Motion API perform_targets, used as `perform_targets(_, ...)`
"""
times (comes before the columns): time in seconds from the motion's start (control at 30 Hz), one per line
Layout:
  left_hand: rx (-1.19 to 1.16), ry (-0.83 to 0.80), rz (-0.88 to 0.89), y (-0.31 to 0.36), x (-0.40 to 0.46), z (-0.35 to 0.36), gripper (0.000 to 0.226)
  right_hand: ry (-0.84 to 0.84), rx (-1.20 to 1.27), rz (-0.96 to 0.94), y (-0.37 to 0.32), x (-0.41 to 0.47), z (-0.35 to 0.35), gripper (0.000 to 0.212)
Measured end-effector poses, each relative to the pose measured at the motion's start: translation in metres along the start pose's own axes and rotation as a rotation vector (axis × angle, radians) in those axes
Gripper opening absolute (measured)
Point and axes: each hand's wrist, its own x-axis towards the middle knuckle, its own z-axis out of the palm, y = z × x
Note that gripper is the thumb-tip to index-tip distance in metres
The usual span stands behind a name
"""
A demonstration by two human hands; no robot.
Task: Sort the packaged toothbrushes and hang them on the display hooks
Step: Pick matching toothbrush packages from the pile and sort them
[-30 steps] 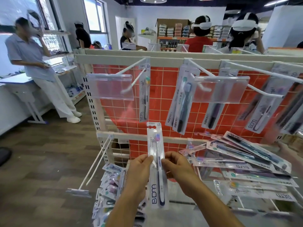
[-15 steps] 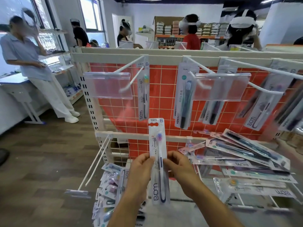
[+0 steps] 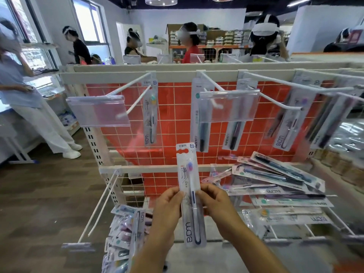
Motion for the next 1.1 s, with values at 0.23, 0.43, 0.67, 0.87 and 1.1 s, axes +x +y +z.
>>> perform_targets(0.23, 0.016, -0.048, -0.003, -0.002, -0.007, 0.012, 0.022, 0.044, -0.013, -0.025, 0.003, -0.007, -0.014, 0.019)
perform_targets(0.43, 0.045, -0.064, -0.022, -0.005, -0.011, 0.025, 0.023, 0.098, -0.031, -0.025, 0.006, -0.016, -0.025, 0.02)
perform_targets(0.67, 0.102, -0.097, -0.018, -0.009, -0.015, 0.051, 0.021, 0.104, 0.044, -0.013, 0.005, -0.029, -0.049, 0.014)
perform_targets(0.87, 0.139, -0.14, -0.002, -0.015, -0.017, 0.073, 0.019, 0.152, 0.067, -0.013, 0.007, -0.039, -0.07, 0.016)
perform_targets(1.1, 0.142, -0.191, 0.012, -0.017, -0.019, 0.099, 0.021, 0.207, 0.109, -0.013, 0.008, -0.048, -0.094, 0.019)
